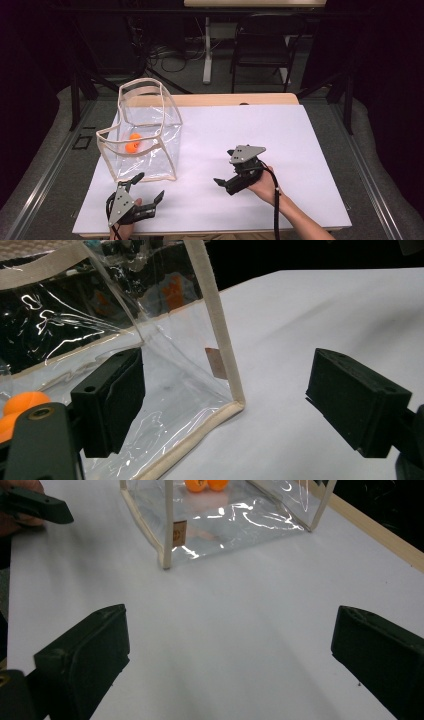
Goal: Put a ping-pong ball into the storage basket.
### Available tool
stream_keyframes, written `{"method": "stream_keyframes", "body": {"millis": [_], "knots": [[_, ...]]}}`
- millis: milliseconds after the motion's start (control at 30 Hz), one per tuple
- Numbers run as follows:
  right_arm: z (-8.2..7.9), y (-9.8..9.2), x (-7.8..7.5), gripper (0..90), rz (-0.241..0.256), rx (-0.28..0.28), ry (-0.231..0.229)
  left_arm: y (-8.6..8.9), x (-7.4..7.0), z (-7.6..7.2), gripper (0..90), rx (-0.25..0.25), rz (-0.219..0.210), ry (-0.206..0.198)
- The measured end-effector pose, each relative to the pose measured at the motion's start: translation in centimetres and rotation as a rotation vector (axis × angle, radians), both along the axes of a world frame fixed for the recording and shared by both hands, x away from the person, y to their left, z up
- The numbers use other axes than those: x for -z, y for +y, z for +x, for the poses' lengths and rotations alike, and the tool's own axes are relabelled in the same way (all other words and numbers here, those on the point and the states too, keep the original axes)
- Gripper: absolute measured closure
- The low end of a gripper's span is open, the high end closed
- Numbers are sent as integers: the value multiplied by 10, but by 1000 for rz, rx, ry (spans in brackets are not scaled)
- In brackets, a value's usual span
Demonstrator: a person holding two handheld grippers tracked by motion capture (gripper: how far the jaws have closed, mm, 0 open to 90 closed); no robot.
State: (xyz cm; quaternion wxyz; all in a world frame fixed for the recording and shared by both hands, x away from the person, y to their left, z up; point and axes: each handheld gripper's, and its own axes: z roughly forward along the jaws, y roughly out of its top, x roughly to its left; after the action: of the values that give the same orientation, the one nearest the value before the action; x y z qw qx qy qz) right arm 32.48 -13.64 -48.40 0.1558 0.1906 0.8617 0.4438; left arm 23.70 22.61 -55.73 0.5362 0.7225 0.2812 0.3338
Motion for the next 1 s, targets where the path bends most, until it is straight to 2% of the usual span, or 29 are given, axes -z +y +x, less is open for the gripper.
{"method": "stream_keyframes", "body": {"millis": [467, 800, 1000], "knots": [[-4, -25, 12, 18, -42, 48, 19, -1, 0, 1, 155, 1, 2, 3], [-11, -38, 23, 19, -45, 72, 24, 0, 0, 0, 155, -1, 1, 1], [-15, -49, 29, 19, -33, 88, 43, 0, 0, 0, 155, 1, 3, 3]]}}
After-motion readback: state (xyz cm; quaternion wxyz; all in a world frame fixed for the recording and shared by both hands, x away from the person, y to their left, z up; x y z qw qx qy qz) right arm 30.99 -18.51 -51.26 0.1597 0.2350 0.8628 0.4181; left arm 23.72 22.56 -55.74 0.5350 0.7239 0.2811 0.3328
